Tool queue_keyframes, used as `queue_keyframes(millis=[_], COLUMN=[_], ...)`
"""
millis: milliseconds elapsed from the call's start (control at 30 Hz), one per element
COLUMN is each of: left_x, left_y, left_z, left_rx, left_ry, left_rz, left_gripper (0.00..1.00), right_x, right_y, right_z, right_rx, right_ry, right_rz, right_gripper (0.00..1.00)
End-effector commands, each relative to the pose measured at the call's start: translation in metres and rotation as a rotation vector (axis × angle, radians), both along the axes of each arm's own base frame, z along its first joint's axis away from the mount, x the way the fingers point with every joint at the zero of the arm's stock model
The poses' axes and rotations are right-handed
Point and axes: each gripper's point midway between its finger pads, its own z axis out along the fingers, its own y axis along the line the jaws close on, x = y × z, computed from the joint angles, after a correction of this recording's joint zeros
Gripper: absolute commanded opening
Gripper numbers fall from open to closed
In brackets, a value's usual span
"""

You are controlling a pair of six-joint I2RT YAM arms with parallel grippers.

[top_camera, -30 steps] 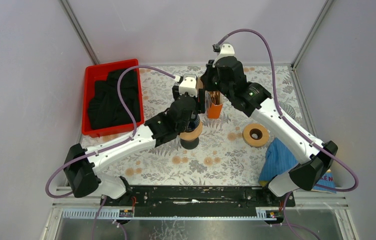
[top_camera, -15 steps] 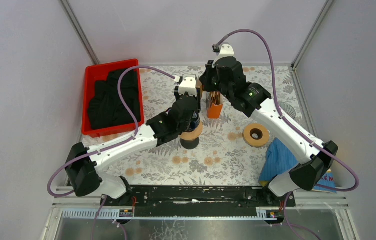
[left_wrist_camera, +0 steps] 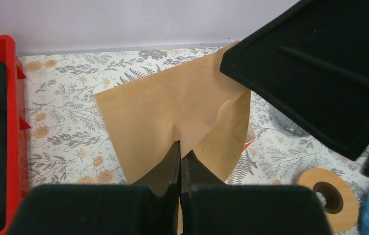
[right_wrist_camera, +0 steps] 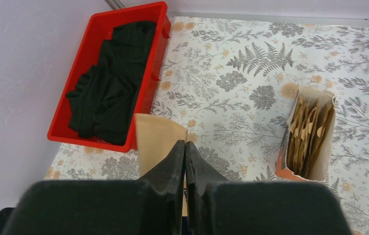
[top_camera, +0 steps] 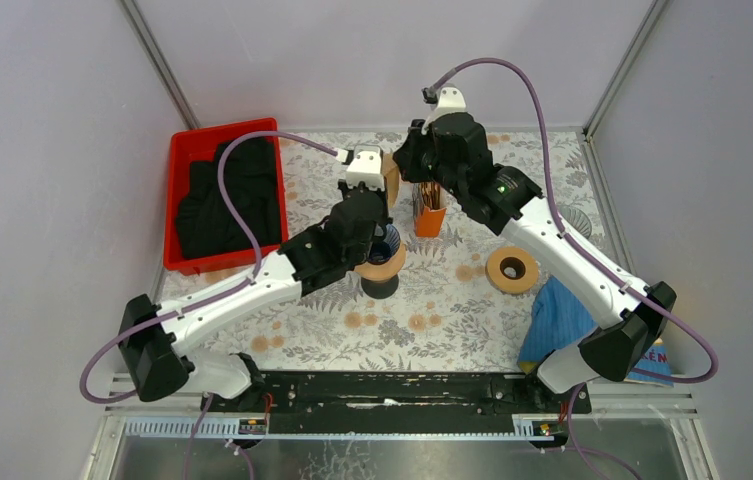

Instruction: Place the coffee filter in the dripper

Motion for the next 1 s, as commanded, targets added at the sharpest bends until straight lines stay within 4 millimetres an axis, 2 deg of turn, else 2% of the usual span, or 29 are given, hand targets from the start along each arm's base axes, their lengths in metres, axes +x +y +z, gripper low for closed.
queue_keyframes(millis=[0, 133, 267, 467, 600, 700, 967], left_x=[-0.009, -0.015, -0.022, -0.03, -0.032, -0.033, -0.036], left_y=[0.008, 0.009, 0.011, 0.017, 0.019, 0.015, 0.003], left_z=[0.018, 0.021, 0.027, 0.03, 0.031, 0.03, 0.025], left_rx=[-0.054, -0.064, -0.089, -0.129, -0.15, -0.162, -0.18], left_ry=[-0.019, 0.005, 0.031, 0.07, 0.091, 0.11, 0.146], left_rz=[-0.001, -0.02, -0.033, -0.03, -0.023, -0.037, -0.08], left_gripper=[0.0, 0.0, 0.0, 0.01, 0.01, 0.02, 0.02], right_x=[-0.011, -0.018, -0.03, -0.044, -0.052, -0.061, -0.079], right_y=[0.009, 0.015, 0.018, 0.006, -0.001, 0.002, 0.011], right_z=[0.033, 0.041, 0.053, 0.06, 0.055, 0.045, 0.03], right_rx=[0.086, 0.108, 0.139, 0.16, 0.15, 0.141, 0.151], right_ry=[-0.079, -0.096, -0.128, -0.204, -0.215, -0.198, -0.17], right_rz=[0.061, 0.112, 0.178, 0.193, 0.204, 0.251, 0.357], right_gripper=[0.1, 0.17, 0.3, 0.47, 0.57, 0.62, 0.69])
